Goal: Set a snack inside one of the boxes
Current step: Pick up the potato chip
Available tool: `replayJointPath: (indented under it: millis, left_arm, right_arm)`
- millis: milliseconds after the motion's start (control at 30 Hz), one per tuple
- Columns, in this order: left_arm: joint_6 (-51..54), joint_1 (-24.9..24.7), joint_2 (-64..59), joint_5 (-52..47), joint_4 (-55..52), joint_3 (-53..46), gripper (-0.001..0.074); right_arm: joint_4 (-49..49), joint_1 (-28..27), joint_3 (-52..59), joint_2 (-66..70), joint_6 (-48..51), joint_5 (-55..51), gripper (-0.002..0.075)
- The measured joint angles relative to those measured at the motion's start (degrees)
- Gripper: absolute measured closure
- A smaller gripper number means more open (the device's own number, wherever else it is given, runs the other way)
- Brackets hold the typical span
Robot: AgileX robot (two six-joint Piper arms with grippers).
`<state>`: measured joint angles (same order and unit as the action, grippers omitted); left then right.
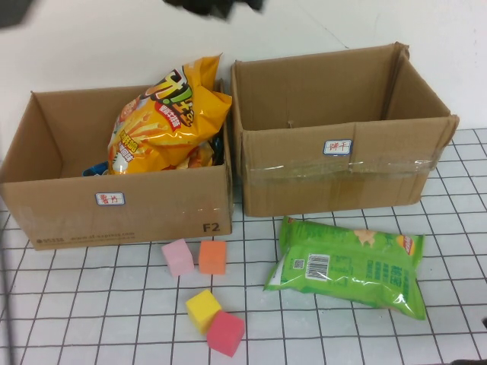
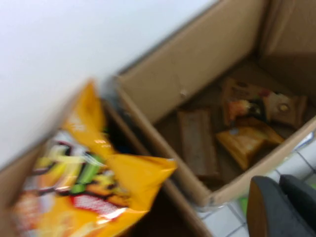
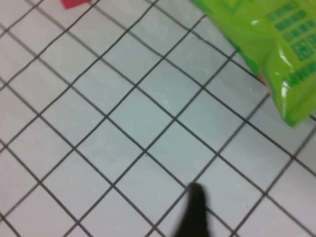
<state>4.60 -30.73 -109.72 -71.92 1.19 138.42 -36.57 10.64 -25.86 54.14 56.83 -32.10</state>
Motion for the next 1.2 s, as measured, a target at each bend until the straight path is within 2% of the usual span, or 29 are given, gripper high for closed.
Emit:
replayJointPath:
  millis: [100, 267, 500, 667, 833, 967, 1100, 1167, 1200]
  left_arm:
    - [0.8, 0.0, 4.7, -0.3, -1.2, -1.5, 0.0729]
    - [1.1, 0.0, 15.4, -0.6, -1.6, -11.3, 0.0730]
    - [1.3, 0.0, 30.6, -0.7, -4.8, -34.8, 0.0730]
    - [-0.4, 0.0, 42.2, 1.6, -5.6, -55.8, 0.0731]
    - [-3.5, 0.0, 52.5, 7.9, -5.5, -71.1, 0.0734]
    - [-5.1, 0.0, 57.9, 9.4, -5.6, -78.8, 0.0735]
    - [-6.7, 0.0, 60.3, 9.7, -5.6, -81.5, 0.0735]
    - [-7.2, 0.0, 61.2, 9.8, -5.6, -81.8, 0.0736]
    - [-7.5, 0.0, 61.9, 9.9, -5.6, -81.8, 0.0736]
  right_arm:
    - [0.0, 1.1, -2.4, 4.2, 2.7, 0.5, 0.0099]
    - [-0.4, 2.2, -7.8, 11.3, 7.4, 3.9, 0.0053]
    - [-1.0, 3.5, -16.2, 21.5, 13.1, 5.0, 0.0046]
    - [-2.3, 8.6, -19.7, 29.6, 21.5, 9.1, 0.0046]
    - [-2.8, 12.0, -22.0, 37.6, 27.5, 14.8, 0.0046]
    - [-2.8, 12.4, -24.1, 43.9, 28.5, 17.2, 0.0046]
    - [-2.9, 12.4, -25.6, 47.1, 28.7, 19.8, 0.0052]
    - [-2.9, 12.4, -25.7, 47.8, 28.7, 20.8, 0.0083]
    - [-2.9, 12.4, -25.9, 48.2, 28.7, 21.3, 0.0151]
